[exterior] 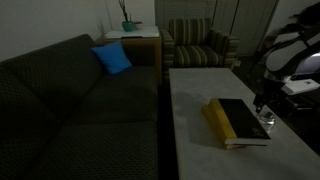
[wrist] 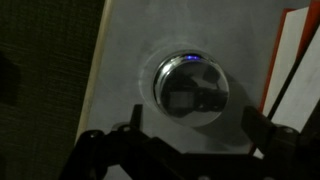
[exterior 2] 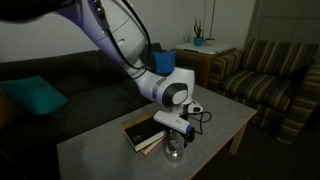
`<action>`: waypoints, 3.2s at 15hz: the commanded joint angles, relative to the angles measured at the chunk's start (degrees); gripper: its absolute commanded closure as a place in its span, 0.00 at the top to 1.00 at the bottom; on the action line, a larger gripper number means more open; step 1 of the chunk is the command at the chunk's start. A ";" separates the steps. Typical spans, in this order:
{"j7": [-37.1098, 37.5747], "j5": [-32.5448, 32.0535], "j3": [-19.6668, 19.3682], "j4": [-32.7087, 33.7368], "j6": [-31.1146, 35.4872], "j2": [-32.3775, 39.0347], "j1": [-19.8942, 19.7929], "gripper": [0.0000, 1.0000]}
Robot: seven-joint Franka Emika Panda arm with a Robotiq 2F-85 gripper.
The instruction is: Remove the lid from the silver object
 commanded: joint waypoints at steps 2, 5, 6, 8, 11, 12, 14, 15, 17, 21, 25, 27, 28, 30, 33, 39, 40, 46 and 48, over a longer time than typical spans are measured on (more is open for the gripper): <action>-3.78 -0.42 1.76 -1.01 0.06 0.00 -1.77 1.00; -2.08 -0.19 1.11 -1.66 -1.60 0.04 -1.57 1.00; -1.88 -0.09 1.14 -1.96 -1.94 0.05 -1.63 1.00; -2.69 0.04 1.69 -2.52 -2.02 0.07 -2.10 1.00; -2.69 0.44 2.13 -2.79 -1.55 0.10 -2.56 1.00; -1.25 1.32 2.30 -2.62 -1.44 0.10 -2.78 1.00; -0.62 0.80 1.41 -2.35 -1.23 0.08 -1.74 1.00; -0.02 1.27 1.47 -2.34 -1.22 0.07 -1.85 1.00; 0.39 1.53 1.53 -2.34 -1.22 0.06 -2.03 1.00; 1.33 1.50 1.44 -2.44 1.36 0.00 -1.41 1.00; 2.19 1.85 1.78 -1.88 0.55 -0.23 -1.11 1.00; 4.02 2.27 1.38 -2.07 0.09 -0.37 -1.05 1.00; 4.86 2.52 1.34 -2.29 0.24 -0.38 -1.26 1.00; 6.49 2.95 1.33 -2.49 0.22 -0.38 -1.70 1.00; 7.62 3.34 1.43 -2.65 0.35 -0.38 -2.25 1.00; 4.94 3.47 2.59 -2.79 0.77 -0.38 -3.45 0.98; 4.76 3.47 2.68 -2.84 0.83 -0.38 -3.48 0.74; 5.04 3.51 2.65 -3.06 0.89 -0.38 -3.31 0.48; 5.02 3.55 2.69 -3.20 1.02 -0.40 -3.37 0.44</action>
